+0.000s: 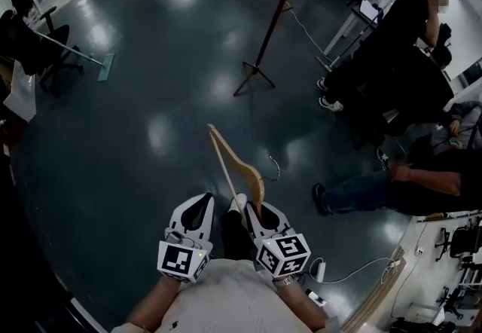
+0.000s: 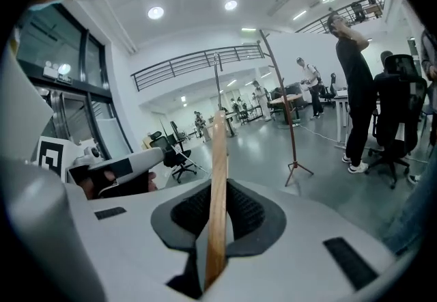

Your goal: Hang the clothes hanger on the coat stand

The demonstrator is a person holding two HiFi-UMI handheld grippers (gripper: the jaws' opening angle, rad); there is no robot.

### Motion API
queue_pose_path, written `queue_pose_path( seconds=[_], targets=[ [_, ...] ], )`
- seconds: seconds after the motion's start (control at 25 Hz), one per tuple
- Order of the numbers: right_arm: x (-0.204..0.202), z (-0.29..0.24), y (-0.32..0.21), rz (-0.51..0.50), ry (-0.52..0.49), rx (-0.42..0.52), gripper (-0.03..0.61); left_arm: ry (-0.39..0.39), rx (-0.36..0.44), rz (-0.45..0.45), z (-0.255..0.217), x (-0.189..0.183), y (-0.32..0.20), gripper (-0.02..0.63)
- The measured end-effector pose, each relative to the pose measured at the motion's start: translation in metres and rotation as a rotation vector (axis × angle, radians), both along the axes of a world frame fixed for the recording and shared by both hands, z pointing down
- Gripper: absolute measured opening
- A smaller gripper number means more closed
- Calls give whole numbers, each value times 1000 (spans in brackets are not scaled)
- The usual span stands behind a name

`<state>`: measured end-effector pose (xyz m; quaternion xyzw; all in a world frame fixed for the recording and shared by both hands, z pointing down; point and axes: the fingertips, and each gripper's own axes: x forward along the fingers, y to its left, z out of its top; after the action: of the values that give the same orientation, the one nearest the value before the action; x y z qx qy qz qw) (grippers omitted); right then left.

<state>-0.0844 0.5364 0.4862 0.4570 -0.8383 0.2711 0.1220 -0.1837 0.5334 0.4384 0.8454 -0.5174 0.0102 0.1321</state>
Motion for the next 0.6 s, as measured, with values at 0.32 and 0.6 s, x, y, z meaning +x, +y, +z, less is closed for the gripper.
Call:
queue_pose_path(
  seconds=[0.32,0.6],
  targets=[
    [30,-16,-153,-90,-20,12,66,-22,35,-47,-22,44,-146,12],
    [64,-21,-253,-58,-43,2,66,-9,22,-23,-22,82,-239,12]
  ],
)
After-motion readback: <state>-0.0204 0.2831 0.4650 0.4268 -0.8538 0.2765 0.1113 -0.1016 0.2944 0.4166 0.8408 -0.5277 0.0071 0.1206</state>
